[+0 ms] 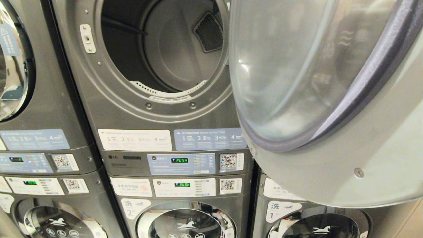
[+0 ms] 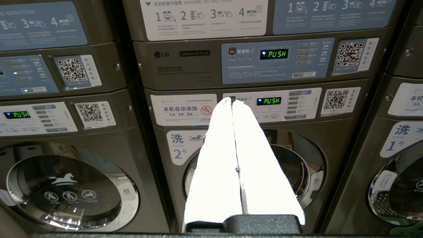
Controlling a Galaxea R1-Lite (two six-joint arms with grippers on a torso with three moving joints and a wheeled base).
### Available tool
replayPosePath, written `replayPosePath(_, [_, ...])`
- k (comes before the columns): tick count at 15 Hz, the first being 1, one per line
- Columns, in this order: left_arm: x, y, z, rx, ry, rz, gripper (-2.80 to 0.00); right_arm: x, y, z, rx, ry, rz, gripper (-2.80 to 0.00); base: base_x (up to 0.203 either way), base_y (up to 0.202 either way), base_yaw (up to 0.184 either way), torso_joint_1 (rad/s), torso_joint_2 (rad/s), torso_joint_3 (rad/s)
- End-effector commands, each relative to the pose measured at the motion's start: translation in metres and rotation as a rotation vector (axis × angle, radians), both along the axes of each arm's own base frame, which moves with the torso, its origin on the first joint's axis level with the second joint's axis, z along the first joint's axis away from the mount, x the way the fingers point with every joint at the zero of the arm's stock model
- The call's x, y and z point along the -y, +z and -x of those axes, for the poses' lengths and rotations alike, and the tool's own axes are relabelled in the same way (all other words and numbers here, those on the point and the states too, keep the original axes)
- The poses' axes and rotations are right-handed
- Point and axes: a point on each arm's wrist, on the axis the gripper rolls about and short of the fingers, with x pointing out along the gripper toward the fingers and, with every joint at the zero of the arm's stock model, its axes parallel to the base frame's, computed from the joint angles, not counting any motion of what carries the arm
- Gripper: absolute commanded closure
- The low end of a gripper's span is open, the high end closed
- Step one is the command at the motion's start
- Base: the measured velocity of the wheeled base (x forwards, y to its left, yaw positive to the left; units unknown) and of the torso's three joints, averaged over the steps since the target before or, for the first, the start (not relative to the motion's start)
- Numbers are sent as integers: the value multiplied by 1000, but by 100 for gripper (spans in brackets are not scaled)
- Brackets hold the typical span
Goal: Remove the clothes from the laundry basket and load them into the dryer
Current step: Take the clothes out of the basket
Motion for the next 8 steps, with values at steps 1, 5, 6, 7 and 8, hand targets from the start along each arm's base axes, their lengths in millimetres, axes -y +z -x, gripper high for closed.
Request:
replayPosePath(1, [0,0,0,0,1,1,0,0,0,0,1,0,0,0,0,0,0,0,0,0])
replayPosePath(5, [0,0,0,0,-5,1,0,0,0,0,0,-1,-2,0,0,0,0,0,0,0])
replayPosePath(6, [0,-1,0,-1,-7,0,0,0,0,0,-1,-1,-2,0,0,0,0,0,0,0])
replayPosePath(7, [0,-1,0,-1,-7,-6,0,0,0,0,-1,-1,-2,0,0,0,0,0,0,0])
replayPosePath(8, [0,-1,0,-3,-7,-8,0,0,0,0,-1,-1,-2,0,0,0,0,0,0,0])
